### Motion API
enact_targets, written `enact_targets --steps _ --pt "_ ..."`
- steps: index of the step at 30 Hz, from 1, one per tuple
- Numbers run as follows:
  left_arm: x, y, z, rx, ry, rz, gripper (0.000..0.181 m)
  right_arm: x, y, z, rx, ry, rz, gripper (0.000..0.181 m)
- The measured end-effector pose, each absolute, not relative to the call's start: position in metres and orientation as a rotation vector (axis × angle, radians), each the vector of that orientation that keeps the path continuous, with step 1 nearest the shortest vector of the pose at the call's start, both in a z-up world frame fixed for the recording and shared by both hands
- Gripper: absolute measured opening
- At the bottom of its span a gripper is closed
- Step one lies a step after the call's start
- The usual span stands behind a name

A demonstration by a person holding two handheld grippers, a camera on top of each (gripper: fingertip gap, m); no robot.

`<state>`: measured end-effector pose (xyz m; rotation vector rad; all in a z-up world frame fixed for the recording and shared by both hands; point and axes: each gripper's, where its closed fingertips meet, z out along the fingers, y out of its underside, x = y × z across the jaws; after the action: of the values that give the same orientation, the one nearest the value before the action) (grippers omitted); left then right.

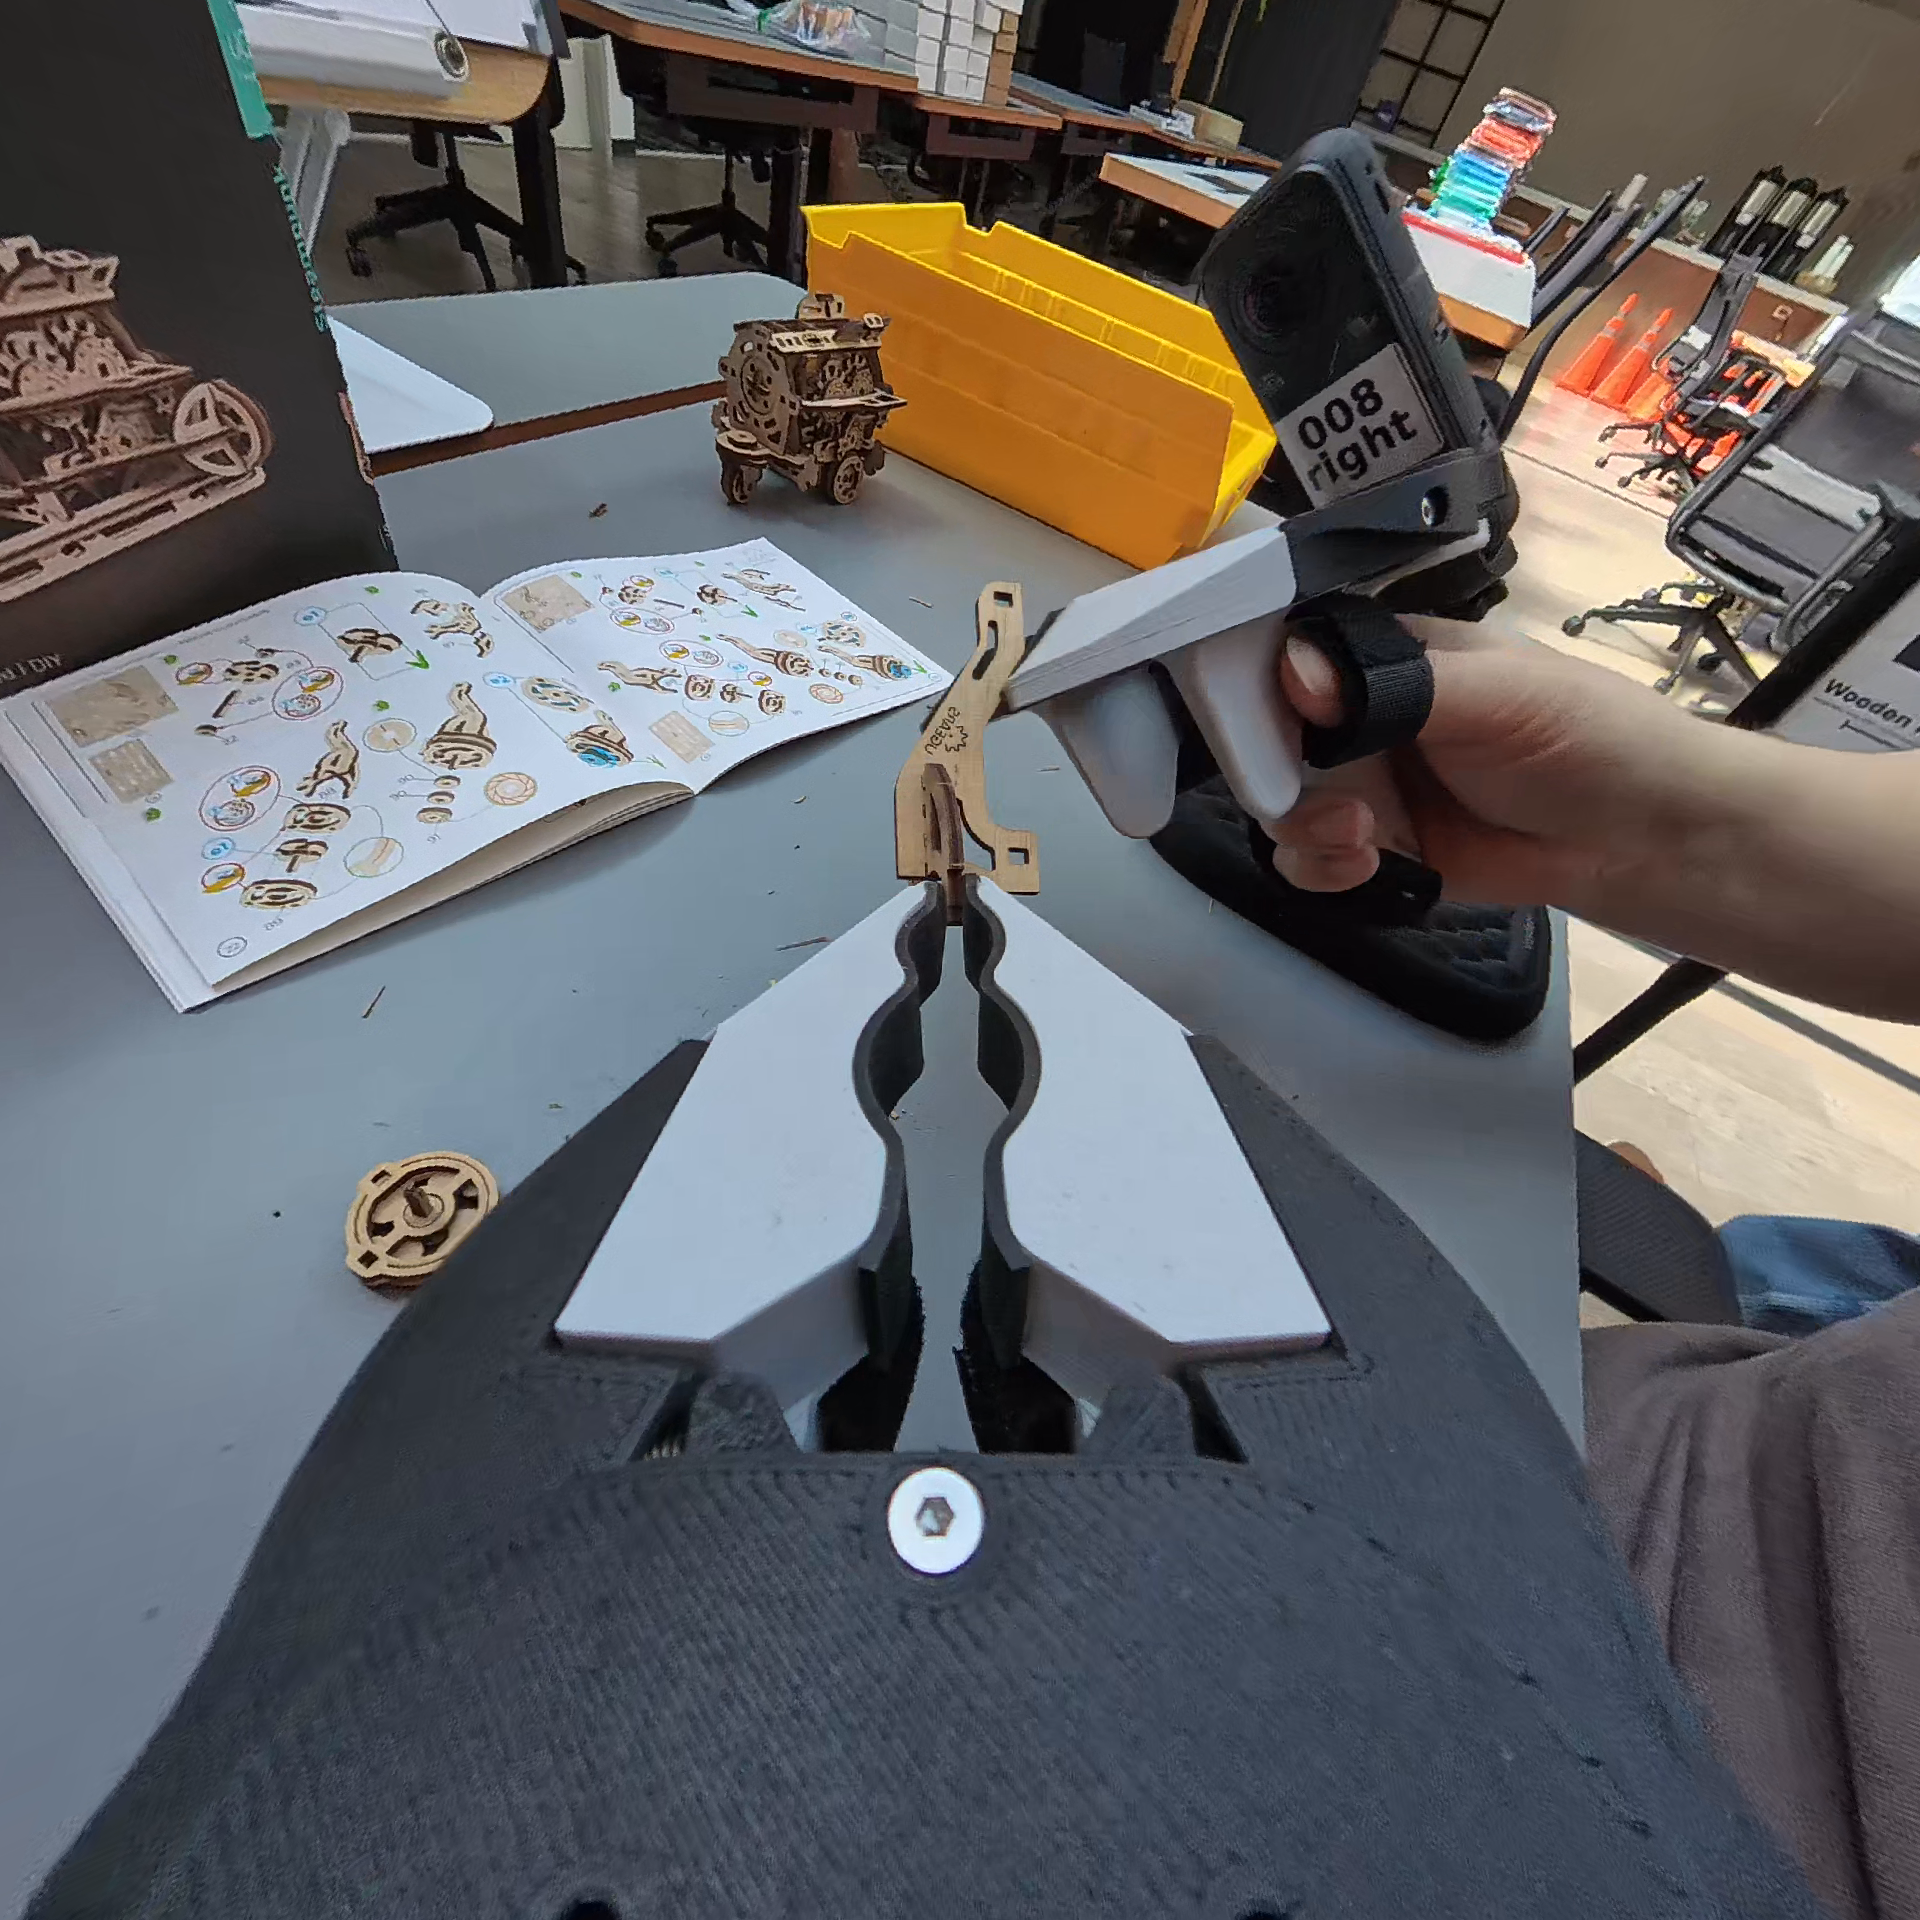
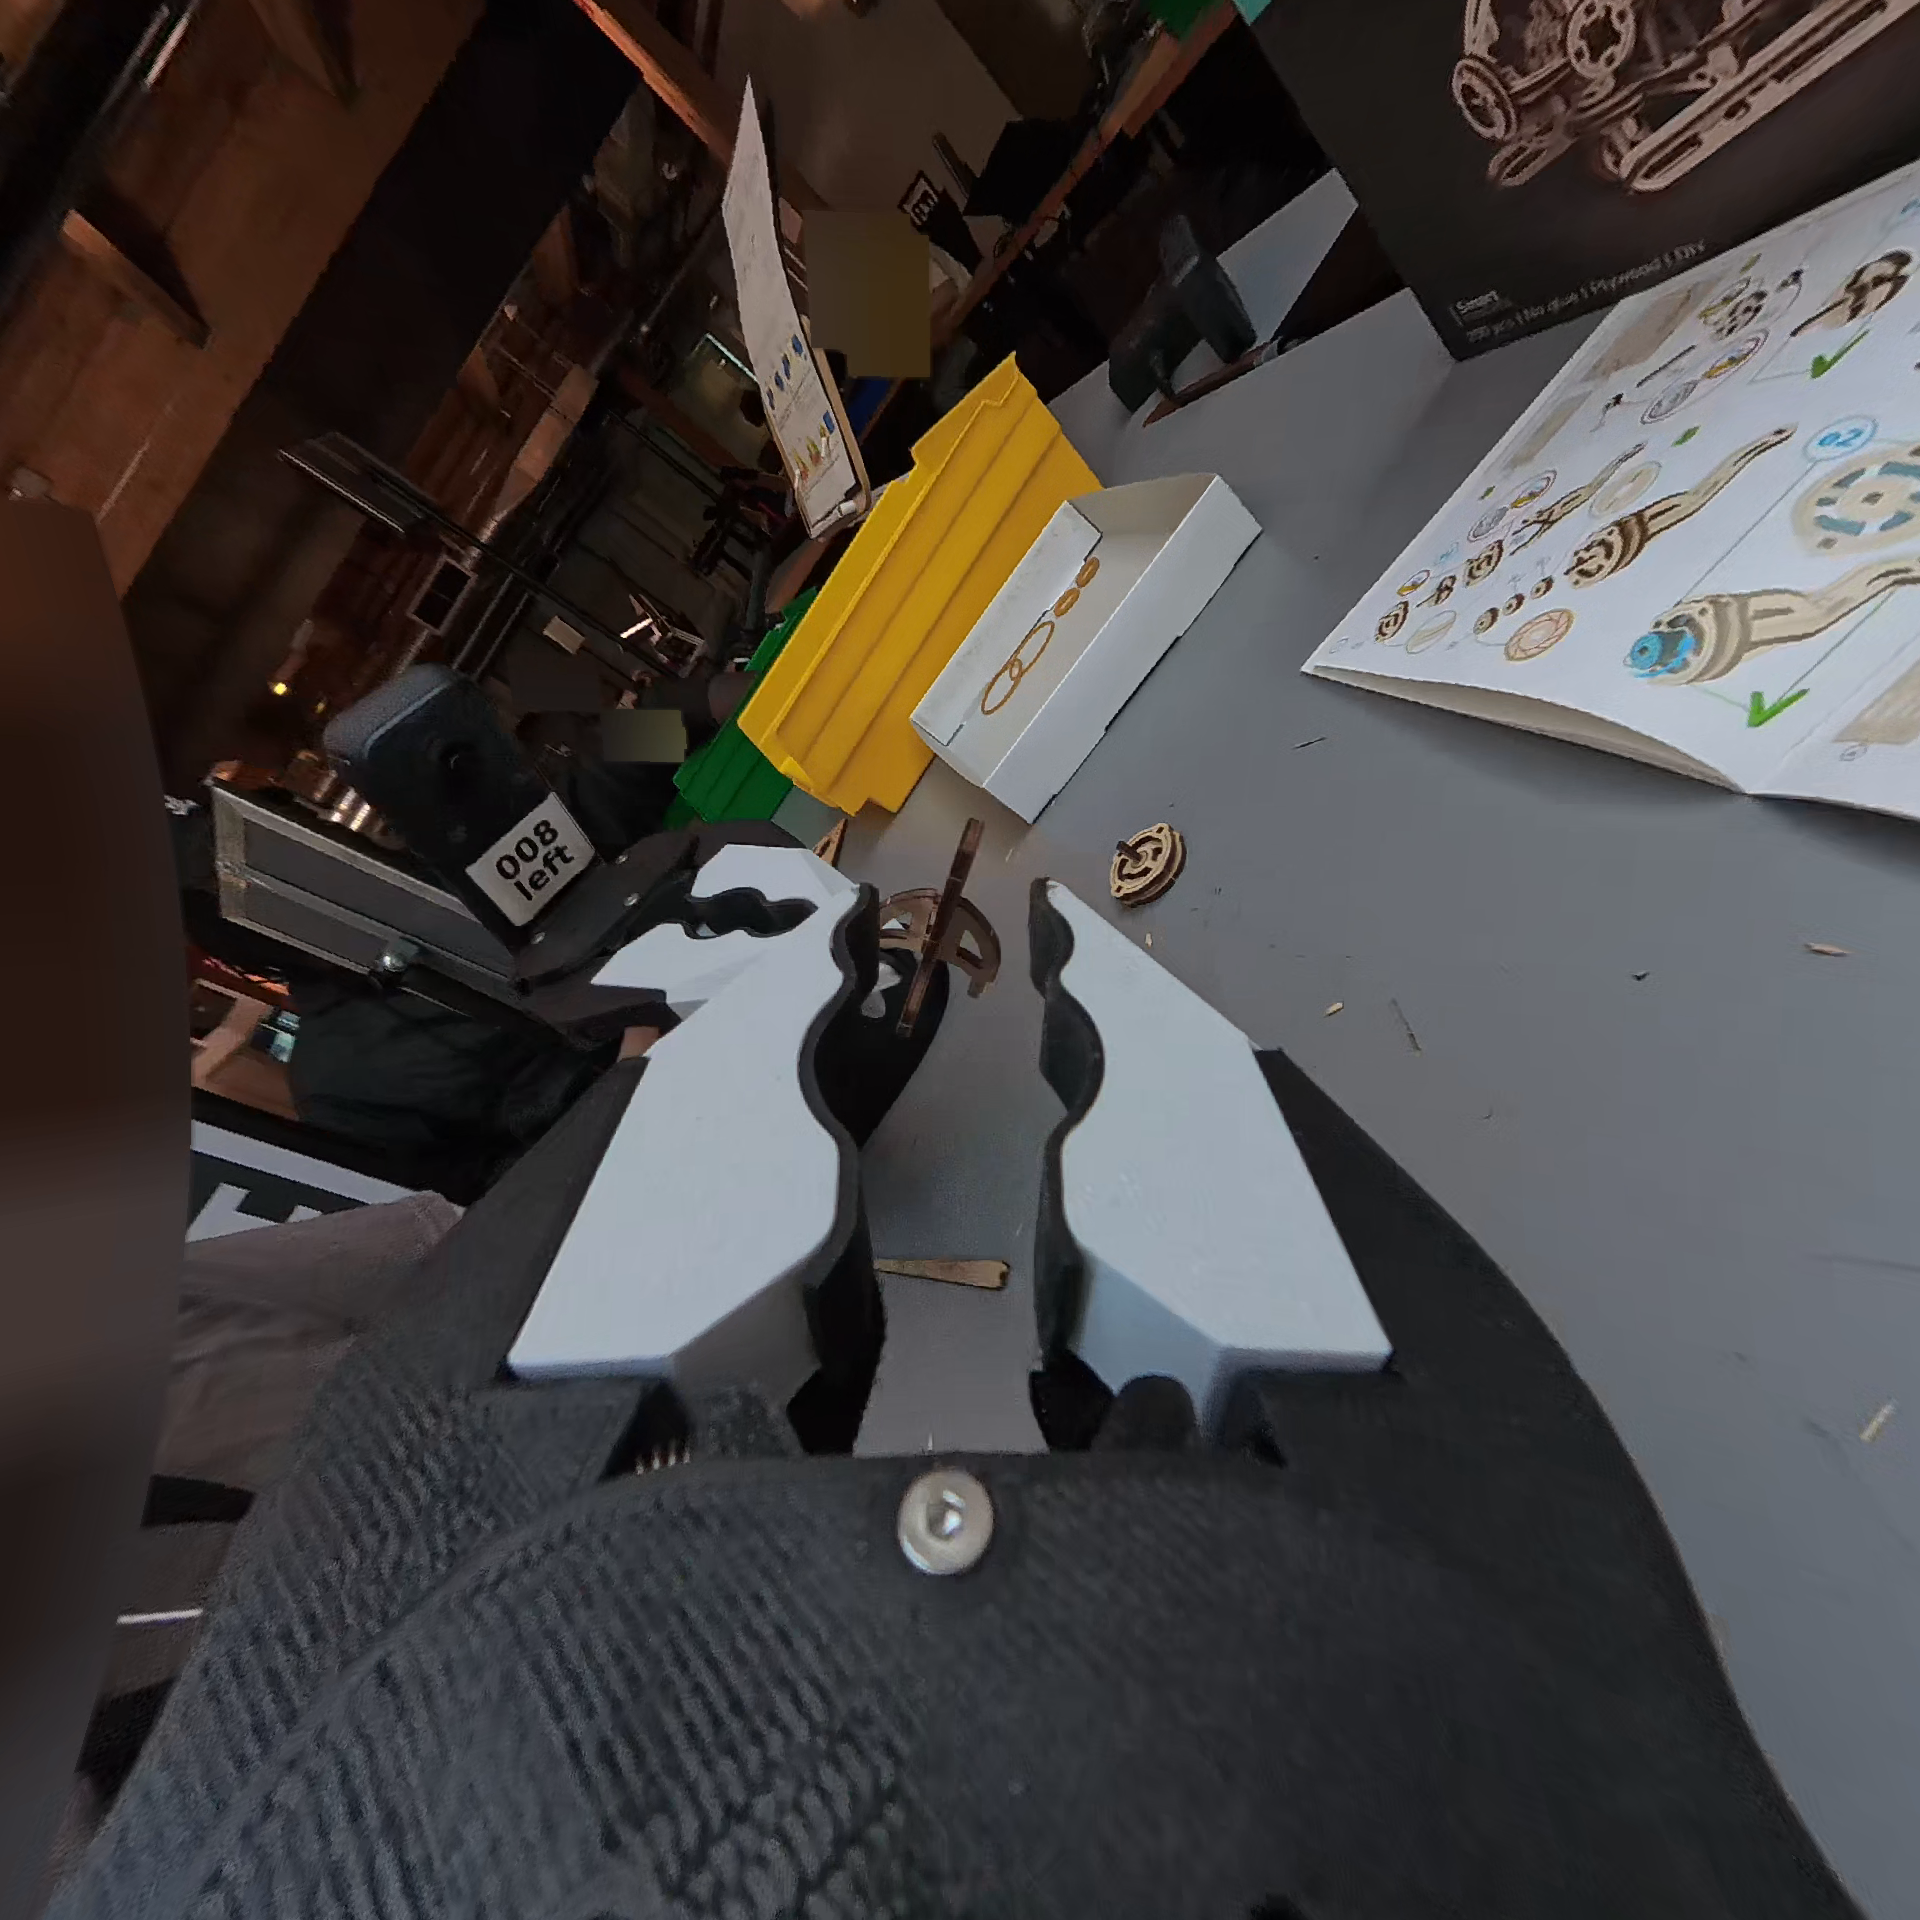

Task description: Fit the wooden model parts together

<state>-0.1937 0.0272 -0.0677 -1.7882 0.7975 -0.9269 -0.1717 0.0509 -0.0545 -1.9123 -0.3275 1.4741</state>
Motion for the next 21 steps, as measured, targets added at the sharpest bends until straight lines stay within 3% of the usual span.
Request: enact_targets --steps 1,5,11,21 --pt "-0.196 0.027 -0.067 -1.802 0.779 -0.971 0.001 -0.169 0.052 -0.054 -1.904 -0.377 1.416 0.033" --pt "-0.206 0.026 -0.065 -1.871 0.72 -1.172 0.0 -0.155 0.056 -0.038 -1.726 -0.711 1.083 0.044" --pt "-0.208 0.013 -0.075 -2.057 0.826 -1.32 0.001 -0.169 0.039 -0.045 -1.27 -1.522 0.182 0.044" --pt "-0.198 0.006 -0.076 -2.119 0.898 -1.456 0.001 -0.18 0.029 -0.091 -1.191 -1.861 0.004 0.004"
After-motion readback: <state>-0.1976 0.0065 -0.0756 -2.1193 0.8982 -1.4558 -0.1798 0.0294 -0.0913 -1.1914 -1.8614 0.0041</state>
